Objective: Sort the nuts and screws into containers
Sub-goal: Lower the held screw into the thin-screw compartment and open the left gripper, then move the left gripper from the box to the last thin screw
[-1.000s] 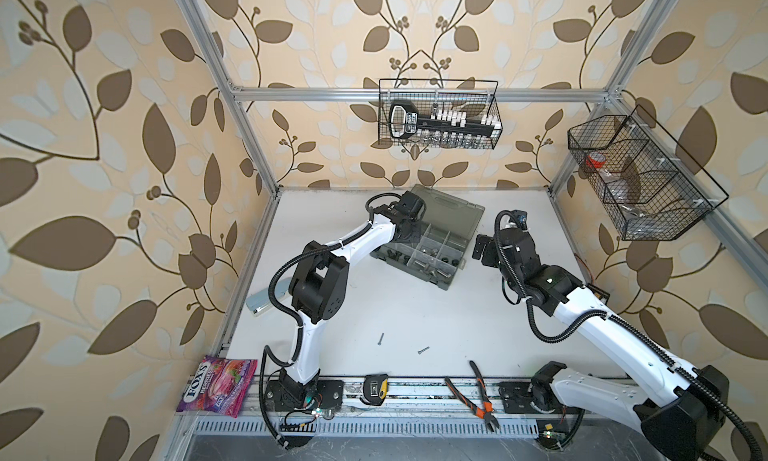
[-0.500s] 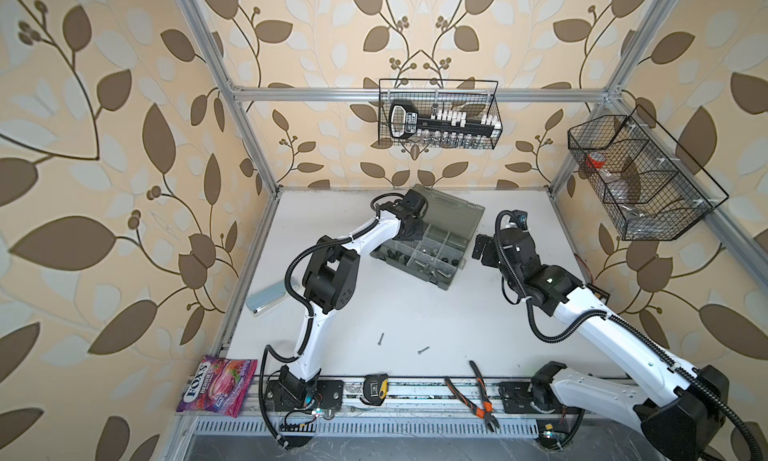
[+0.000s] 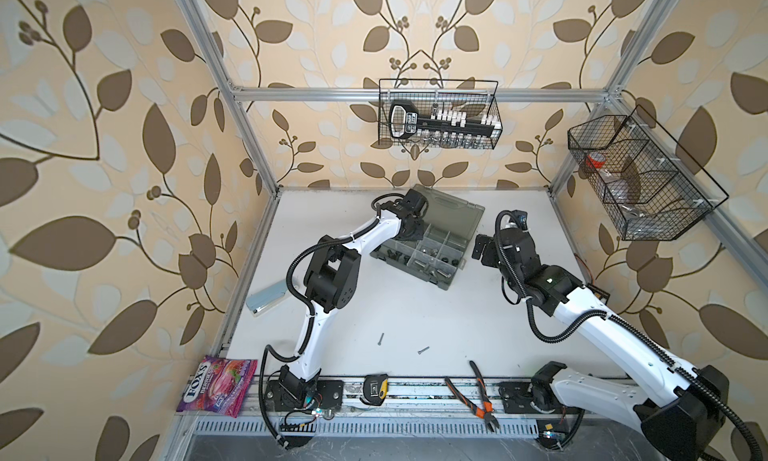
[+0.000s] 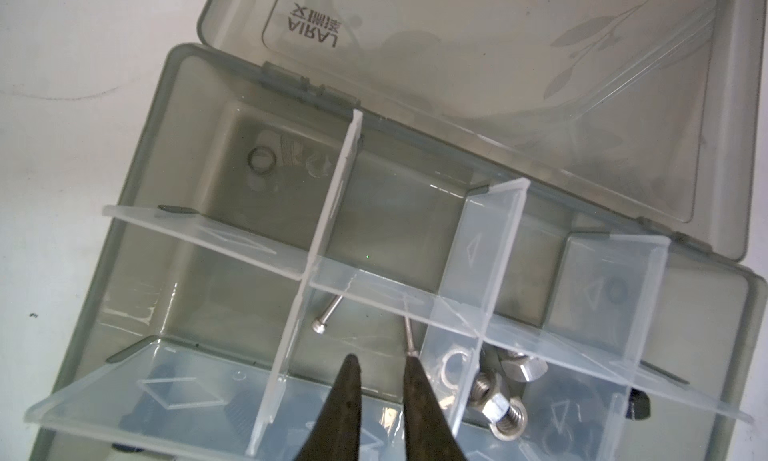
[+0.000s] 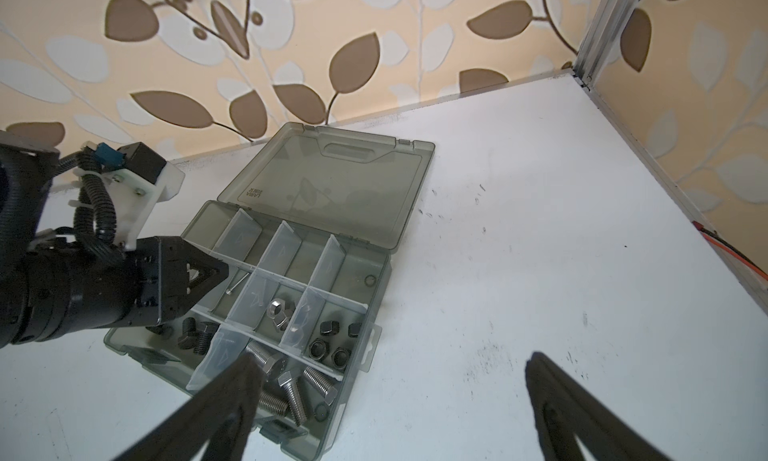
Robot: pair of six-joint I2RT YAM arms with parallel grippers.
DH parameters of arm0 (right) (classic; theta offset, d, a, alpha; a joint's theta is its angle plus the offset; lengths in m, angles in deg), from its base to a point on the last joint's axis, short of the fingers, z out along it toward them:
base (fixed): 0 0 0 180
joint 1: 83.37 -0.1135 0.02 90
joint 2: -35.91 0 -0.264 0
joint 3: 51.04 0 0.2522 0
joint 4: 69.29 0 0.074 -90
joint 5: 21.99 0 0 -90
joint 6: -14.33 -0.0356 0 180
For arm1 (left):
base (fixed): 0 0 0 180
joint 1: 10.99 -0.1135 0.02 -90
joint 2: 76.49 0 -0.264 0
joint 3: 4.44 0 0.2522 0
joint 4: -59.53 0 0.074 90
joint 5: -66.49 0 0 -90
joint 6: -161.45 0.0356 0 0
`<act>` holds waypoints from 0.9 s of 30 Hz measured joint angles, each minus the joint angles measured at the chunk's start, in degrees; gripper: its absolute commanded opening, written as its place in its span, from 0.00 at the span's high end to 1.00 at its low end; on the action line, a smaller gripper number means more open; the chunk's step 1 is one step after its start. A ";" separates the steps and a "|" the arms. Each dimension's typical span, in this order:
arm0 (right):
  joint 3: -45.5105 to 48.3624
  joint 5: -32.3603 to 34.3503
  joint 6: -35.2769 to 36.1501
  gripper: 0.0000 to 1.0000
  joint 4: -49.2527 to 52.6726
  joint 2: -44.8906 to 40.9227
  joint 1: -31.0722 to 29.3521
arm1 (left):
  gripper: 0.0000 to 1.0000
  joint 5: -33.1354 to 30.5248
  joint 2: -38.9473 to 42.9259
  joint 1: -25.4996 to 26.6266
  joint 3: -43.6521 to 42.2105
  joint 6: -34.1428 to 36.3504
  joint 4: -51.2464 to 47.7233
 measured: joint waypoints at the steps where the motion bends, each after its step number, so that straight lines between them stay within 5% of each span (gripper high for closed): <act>1: 0.00 0.00 -0.02 0.00 0.00 0.00 0.00 | 0.79 0.02 0.33 0.00 -0.22 0.00 -0.09; 11: 0.00 0.00 -0.20 0.00 0.00 0.00 0.00 | 0.71 0.28 19.50 0.02 -15.08 -0.44 0.90; 16: 0.00 0.02 -0.22 0.00 0.00 0.02 0.00 | 0.58 -0.68 31.41 0.61 -26.93 -1.20 1.33; 27: 0.00 0.00 -0.42 0.00 -0.02 0.11 0.00 | 0.47 -3.80 50.10 9.57 -51.06 -8.11 -5.49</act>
